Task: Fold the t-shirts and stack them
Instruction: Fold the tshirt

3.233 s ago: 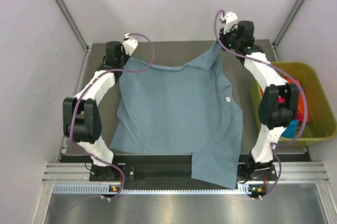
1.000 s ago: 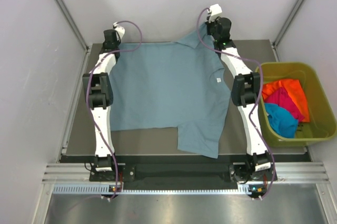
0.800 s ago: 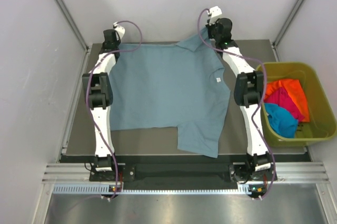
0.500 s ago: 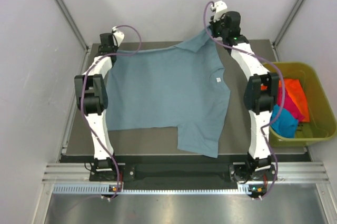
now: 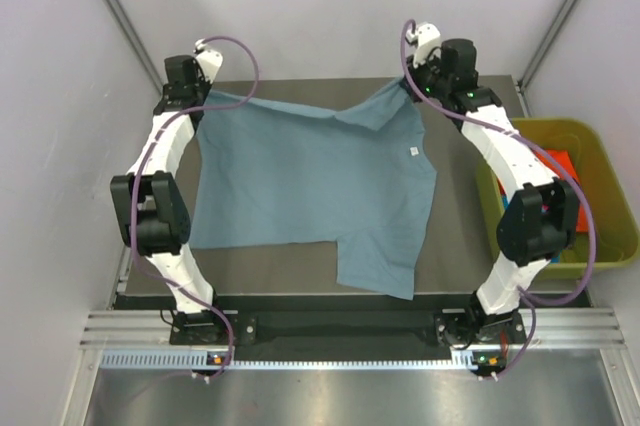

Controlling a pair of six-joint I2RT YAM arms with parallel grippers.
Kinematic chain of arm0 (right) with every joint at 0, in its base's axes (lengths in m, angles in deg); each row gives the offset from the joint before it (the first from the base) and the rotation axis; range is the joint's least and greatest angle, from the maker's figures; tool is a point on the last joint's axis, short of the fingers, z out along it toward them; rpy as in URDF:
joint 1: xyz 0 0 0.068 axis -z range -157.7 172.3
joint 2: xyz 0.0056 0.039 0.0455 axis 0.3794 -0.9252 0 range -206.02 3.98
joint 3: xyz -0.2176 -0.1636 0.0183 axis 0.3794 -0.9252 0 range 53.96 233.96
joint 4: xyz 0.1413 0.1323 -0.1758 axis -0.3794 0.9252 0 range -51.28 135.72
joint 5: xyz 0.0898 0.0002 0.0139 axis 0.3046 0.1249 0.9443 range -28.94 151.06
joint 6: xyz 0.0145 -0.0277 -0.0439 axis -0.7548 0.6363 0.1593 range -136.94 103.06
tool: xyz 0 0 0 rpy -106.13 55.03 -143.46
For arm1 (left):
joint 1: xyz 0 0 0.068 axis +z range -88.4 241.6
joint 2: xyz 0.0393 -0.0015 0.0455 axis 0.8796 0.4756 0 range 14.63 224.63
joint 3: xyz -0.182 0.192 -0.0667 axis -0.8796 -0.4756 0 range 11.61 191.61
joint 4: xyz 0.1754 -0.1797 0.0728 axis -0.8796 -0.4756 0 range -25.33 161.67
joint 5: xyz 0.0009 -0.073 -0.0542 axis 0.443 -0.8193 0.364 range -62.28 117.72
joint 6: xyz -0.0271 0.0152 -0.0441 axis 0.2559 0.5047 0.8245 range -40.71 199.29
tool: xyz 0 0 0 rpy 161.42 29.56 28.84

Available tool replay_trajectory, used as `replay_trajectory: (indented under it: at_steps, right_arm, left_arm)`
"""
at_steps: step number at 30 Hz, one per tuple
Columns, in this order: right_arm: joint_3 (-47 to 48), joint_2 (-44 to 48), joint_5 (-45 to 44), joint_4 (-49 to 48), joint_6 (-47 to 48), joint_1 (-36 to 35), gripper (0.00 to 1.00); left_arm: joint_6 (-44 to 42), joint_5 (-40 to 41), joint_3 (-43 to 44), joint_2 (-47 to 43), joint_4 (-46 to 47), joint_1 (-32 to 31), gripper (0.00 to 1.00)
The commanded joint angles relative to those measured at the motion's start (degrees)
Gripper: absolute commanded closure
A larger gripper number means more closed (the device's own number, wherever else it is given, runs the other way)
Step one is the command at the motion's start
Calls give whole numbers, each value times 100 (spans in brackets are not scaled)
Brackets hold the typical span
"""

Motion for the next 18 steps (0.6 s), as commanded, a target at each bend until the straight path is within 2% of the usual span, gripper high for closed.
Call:
replay_trajectory:
  at_steps: [1,7,18]
  right_arm:
    - [-558,695,121,213,-120,-64,100]
    - [-1270,1258,156,266,-138,-81,100]
    - [-1877,1874,156,363,-331,-81,100]
  left_arm:
    - [157,-217,-345,-491,-402,49,100]
    - [403,-446,-767,-746,-876,49,100]
    - [553,-543,-891,-799,-1580,49,100]
